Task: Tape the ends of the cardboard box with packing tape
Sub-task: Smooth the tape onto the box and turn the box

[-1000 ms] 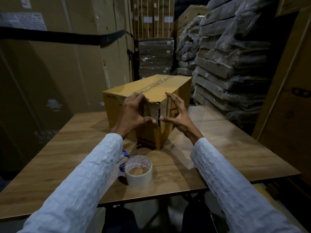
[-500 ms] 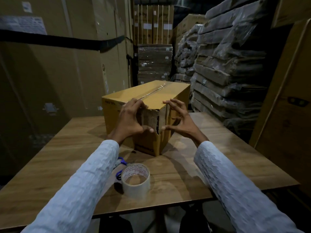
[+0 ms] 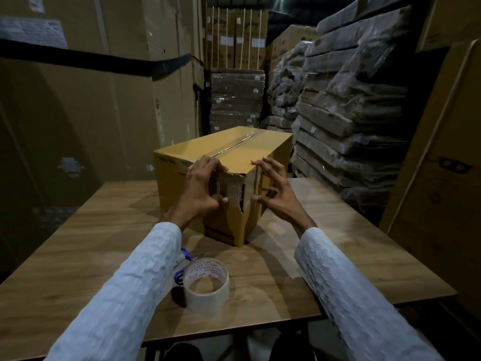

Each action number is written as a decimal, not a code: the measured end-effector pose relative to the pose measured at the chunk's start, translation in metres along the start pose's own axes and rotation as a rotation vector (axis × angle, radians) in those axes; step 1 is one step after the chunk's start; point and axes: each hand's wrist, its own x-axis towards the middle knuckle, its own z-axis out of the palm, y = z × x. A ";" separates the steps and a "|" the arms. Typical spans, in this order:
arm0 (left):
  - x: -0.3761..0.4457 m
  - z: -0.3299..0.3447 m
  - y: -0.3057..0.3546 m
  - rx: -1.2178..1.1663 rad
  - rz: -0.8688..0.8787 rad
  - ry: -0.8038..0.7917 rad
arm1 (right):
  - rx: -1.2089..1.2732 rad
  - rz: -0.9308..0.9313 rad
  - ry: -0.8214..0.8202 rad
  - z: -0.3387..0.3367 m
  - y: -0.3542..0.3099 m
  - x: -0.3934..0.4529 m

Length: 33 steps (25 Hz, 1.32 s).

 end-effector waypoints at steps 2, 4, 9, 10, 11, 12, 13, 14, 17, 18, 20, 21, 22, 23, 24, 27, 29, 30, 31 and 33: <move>-0.002 -0.003 -0.001 0.023 0.030 -0.021 | -0.032 0.000 0.030 0.004 -0.002 0.000; -0.002 -0.002 0.000 0.049 0.024 -0.013 | -0.061 -0.023 0.089 0.011 0.000 0.001; 0.000 0.005 0.004 0.021 -0.012 0.016 | -0.034 0.013 0.093 0.013 0.001 0.001; 0.000 0.003 0.004 0.015 -0.012 0.013 | -0.021 0.014 0.075 0.011 0.000 0.000; 0.000 0.001 0.003 0.015 -0.015 0.008 | -0.005 0.011 0.055 0.008 -0.001 -0.001; 0.000 -0.001 0.002 0.011 -0.014 0.001 | 0.008 0.012 0.037 0.006 -0.002 -0.002; -0.001 -0.003 0.001 0.003 -0.002 -0.004 | 0.016 0.015 0.016 0.005 -0.004 -0.003; -0.002 -0.003 0.001 -0.004 0.020 -0.001 | 0.015 0.018 0.002 0.004 -0.005 -0.004; -0.003 0.004 0.004 0.042 0.011 0.038 | -0.017 0.021 0.042 0.008 -0.005 -0.003; -0.003 0.007 0.007 0.042 -0.011 0.063 | -0.011 0.028 0.079 0.011 -0.005 -0.003; -0.002 0.011 0.011 0.002 -0.040 0.096 | 0.032 0.058 0.123 0.017 -0.005 -0.001; -0.002 0.011 0.012 -0.017 -0.042 0.093 | 0.049 0.071 0.124 0.019 -0.006 -0.001; -0.001 0.009 0.012 -0.028 -0.040 0.083 | 0.061 0.079 0.118 0.018 -0.006 -0.001; -0.001 0.008 0.011 -0.032 -0.034 0.070 | 0.072 0.082 0.106 0.017 -0.005 -0.001; 0.000 0.006 0.010 -0.033 -0.028 0.062 | 0.089 0.084 0.090 0.015 -0.005 -0.002; -0.002 0.001 0.003 -0.044 -0.009 0.035 | 0.125 0.090 0.062 0.011 -0.007 -0.003; -0.002 0.001 0.002 -0.050 0.018 0.027 | 0.101 0.107 0.090 0.012 -0.010 -0.002; -0.002 0.003 0.003 -0.046 0.018 0.046 | 0.082 0.113 0.128 0.014 -0.011 -0.002; -0.002 0.005 0.006 -0.049 0.005 0.079 | 0.070 0.121 0.177 0.018 -0.011 -0.001; 0.000 0.012 0.010 -0.068 -0.040 0.157 | 0.060 0.137 0.260 0.027 -0.012 -0.001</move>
